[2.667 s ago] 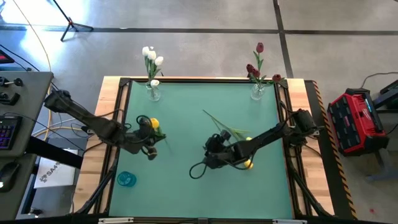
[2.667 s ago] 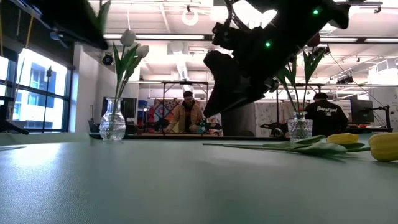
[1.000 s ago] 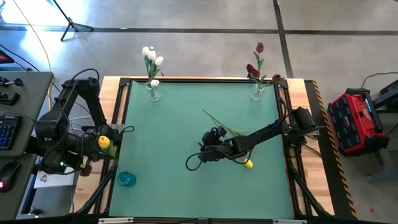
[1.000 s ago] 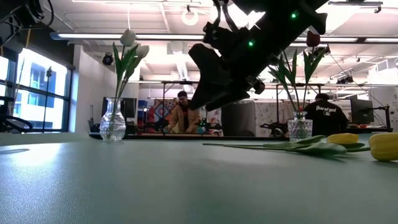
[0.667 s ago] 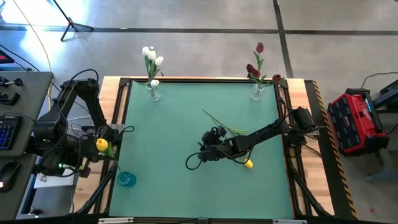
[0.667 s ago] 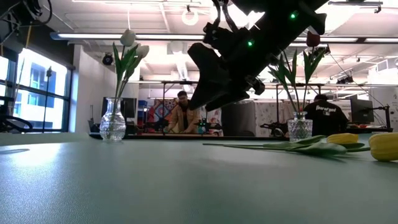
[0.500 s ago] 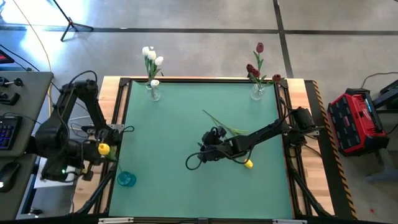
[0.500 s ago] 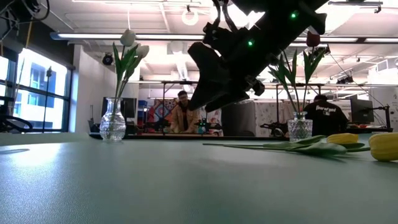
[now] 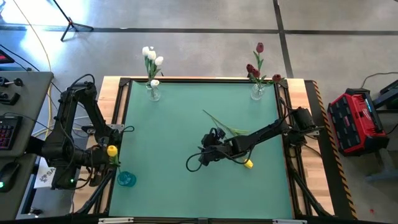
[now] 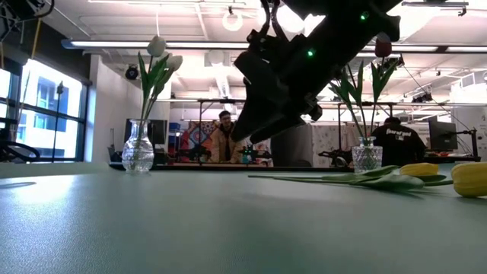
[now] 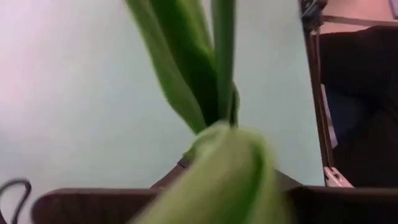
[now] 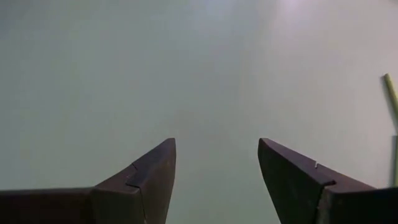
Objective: Sort flowers into vase by color
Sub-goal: Put the yellow flower into the blue vase
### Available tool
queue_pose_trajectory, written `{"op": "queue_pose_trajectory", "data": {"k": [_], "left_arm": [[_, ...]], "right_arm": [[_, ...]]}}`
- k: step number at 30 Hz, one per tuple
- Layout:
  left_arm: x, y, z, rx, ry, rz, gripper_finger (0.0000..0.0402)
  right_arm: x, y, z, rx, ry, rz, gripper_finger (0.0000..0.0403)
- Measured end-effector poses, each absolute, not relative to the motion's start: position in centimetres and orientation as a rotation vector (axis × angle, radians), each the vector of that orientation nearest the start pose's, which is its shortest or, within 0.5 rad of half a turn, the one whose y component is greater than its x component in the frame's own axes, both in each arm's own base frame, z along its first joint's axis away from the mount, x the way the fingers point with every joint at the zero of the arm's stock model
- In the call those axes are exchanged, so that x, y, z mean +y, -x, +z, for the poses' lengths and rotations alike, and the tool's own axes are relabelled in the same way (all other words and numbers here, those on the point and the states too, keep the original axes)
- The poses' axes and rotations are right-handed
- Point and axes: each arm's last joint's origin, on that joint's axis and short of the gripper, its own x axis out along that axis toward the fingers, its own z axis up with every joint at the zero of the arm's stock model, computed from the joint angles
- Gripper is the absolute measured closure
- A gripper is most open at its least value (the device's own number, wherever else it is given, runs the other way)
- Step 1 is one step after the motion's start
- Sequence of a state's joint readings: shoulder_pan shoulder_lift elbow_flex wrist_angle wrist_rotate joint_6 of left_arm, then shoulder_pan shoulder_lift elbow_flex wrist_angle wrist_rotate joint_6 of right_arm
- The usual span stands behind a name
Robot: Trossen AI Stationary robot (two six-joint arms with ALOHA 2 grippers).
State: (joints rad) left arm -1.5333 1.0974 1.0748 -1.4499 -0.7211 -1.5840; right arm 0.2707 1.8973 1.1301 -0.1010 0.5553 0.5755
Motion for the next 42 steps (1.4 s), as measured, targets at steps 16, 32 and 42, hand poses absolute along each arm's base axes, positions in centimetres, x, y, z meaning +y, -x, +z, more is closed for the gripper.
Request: {"op": "queue_pose_trajectory", "data": {"k": [16,32,42], "left_arm": [[-15.1,-2.2,30.0,1.069,0.472,0.2,0.0241],[-12.7,-2.7,33.6,1.048,0.691,0.223,0.0238],[-9.9,-2.7,36.4,0.938,0.737,0.127,0.0278]], "right_arm": [[8.7,-36.3,14.9,0.862,-0.217,-0.4,0.0187],[7.2,-33.1,17.7,1.011,-0.13,-0.513,0.0187],[3.8,-29.2,19.4,1.258,-0.103,-0.74,0.0189]]}}
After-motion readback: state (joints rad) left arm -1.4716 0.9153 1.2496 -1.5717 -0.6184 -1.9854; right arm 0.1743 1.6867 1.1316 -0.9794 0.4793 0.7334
